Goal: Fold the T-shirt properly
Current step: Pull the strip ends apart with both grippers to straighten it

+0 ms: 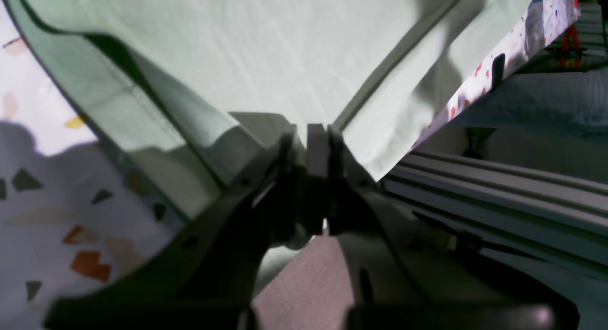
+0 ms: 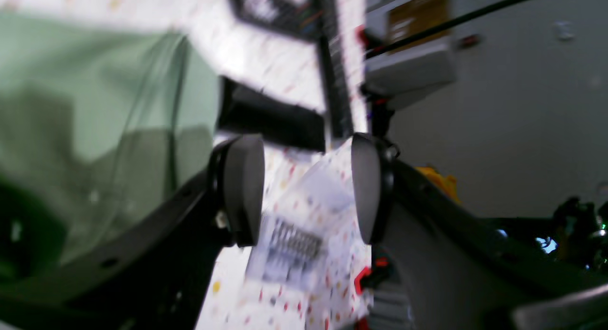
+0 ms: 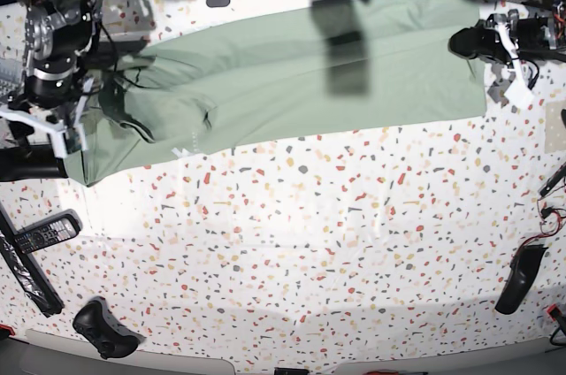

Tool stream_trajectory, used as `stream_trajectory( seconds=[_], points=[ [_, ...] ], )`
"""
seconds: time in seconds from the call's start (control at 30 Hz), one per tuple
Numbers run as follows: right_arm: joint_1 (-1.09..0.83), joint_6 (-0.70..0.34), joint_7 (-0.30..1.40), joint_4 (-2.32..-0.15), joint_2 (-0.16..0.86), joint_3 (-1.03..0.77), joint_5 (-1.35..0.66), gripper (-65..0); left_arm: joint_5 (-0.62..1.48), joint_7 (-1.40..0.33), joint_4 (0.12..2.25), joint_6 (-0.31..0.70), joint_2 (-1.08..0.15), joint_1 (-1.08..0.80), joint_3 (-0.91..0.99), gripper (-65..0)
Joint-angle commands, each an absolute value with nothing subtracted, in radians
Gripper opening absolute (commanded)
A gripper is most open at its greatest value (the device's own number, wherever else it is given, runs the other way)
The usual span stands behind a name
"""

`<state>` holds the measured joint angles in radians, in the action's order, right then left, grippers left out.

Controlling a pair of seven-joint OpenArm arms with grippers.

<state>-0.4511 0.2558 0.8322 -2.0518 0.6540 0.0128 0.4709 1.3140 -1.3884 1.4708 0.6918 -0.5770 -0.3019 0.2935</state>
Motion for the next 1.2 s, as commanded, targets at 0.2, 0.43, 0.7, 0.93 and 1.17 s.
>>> stream_trajectory(
  seconds=[0.2,0.43,0.7,0.93,1.17],
  points=[
    [-0.447,0.065,0.623,-2.071,0.637,0.002,0.092,-35.9,1.407,-1.356,1.539,0.698,-0.578,-0.296,0.305,-65.0],
    [-0.446,-0.056,0.613,-2.024,0.556,0.002,-0.052,-35.9,1.183,-1.234,1.599,0.698,-0.484,-0.296,0.350,-65.0],
    [-0.433,-0.065,0.590,-1.823,0.540,0.002,-0.057,-35.9,1.180,-1.179,1.599,0.698,-0.468,-0.296,0.350,-65.0],
    [-0.343,-0.081,0.591,-1.618,0.538,0.002,-0.056,-35.9,1.179,-1.177,1.599,0.698,-0.410,-0.297,0.350,-41.5],
    [-0.313,-0.131,0.591,-1.617,0.480,0.002,-0.057,-35.9,1.178,-1.183,1.599,0.698,-0.325,-0.299,0.350,-41.6]
  ],
)
